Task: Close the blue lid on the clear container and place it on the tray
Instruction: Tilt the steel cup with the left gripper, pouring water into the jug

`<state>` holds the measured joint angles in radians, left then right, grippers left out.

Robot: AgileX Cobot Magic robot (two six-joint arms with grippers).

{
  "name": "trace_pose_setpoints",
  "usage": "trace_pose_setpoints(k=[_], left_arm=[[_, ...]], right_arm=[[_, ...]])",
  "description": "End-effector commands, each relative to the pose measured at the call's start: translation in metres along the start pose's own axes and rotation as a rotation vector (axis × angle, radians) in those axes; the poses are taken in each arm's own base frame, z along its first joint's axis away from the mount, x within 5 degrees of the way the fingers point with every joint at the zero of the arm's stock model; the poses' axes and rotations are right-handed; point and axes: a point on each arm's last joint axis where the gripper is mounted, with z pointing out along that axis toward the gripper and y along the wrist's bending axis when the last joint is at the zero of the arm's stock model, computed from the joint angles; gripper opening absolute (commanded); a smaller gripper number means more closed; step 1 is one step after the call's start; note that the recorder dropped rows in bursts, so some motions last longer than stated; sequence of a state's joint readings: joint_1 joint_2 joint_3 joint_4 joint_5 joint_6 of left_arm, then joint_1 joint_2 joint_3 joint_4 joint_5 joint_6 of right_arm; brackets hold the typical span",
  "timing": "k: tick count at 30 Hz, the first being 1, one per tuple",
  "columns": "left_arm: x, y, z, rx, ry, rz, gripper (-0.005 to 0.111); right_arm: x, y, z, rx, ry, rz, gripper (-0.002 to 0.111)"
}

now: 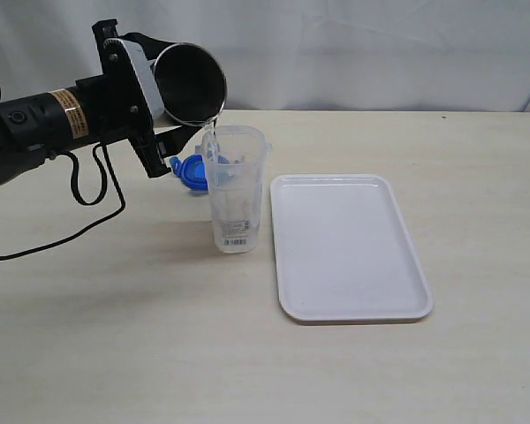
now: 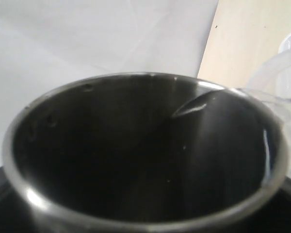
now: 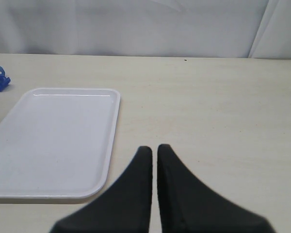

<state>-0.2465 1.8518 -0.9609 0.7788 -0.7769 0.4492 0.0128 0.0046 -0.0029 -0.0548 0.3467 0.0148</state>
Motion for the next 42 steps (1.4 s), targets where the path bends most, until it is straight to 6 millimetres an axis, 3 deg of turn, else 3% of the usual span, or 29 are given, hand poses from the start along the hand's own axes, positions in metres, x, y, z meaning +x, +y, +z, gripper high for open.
trace_pose_setpoints(k=[1, 32, 42], left_arm=[[-0.0130, 0.0148, -0.0008, -0.077, -0.070, 0.024, 0.000], [-0.0108, 0.0118, 0.0004, -0.052, -0.031, 0.024, 0.000], [-0.0108, 0.0117, 0.0004, -0.050, -0.034, -0.077, 0.000]], right_arm=[[-0.0002, 0.0001, 0.0000, -0.001, -0.012, -0.010, 0.005], [-0.0002, 0.0001, 0.0000, -0.001, -0.012, -0.010, 0.005], [-0.0002, 0.0001, 0.0000, -0.001, -0.012, -0.010, 0.005]])
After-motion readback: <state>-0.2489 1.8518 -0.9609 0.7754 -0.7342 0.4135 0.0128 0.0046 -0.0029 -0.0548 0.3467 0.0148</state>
